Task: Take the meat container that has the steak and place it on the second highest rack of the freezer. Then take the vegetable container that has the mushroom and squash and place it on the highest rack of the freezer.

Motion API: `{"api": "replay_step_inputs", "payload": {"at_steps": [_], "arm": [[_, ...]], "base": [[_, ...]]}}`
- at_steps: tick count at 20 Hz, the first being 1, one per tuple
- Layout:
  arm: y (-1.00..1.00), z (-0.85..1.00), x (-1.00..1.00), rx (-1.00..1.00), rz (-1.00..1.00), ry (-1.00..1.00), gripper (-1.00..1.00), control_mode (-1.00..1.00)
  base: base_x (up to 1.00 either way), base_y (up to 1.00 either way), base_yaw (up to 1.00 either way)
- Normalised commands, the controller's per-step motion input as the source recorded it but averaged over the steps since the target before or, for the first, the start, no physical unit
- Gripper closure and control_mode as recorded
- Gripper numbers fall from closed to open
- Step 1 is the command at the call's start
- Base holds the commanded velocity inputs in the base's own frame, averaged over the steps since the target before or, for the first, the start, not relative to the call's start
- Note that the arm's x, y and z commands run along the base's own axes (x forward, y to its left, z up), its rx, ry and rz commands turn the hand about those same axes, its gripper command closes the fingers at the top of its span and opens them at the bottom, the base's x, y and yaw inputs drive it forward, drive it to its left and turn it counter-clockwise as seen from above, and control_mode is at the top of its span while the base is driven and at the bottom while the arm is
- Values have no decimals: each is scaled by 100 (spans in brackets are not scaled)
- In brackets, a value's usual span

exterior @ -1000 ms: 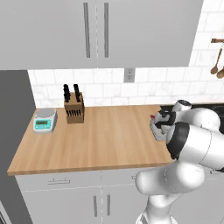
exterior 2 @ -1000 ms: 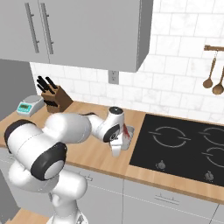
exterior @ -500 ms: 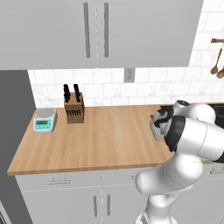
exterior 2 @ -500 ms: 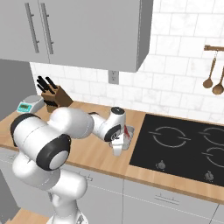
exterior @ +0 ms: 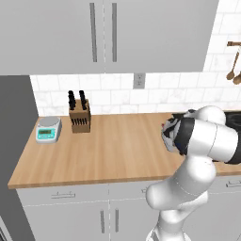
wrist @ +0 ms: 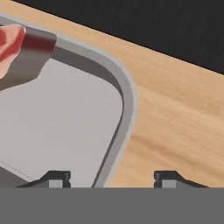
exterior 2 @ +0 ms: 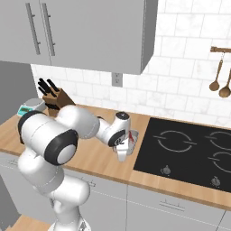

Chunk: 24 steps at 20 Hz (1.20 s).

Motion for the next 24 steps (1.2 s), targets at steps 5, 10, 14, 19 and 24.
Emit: {"api": "replay_step_inputs", "payload": {"at_steps": [5,10,14,19,24], "arm": [[0,-1,0,0,0,0,100,-100],[10,22,-16,0,0,-7,100,-100],[24,83,-20,0,0,-16,100,-100],[38,68,-45,-1,3,-22,100,-100],[71,64,-59,-5,7,-15,100,-100]], "base": [[0,0,0],[0,0,0],[0,0,0],[0,0,0],[0,0,0]]}}
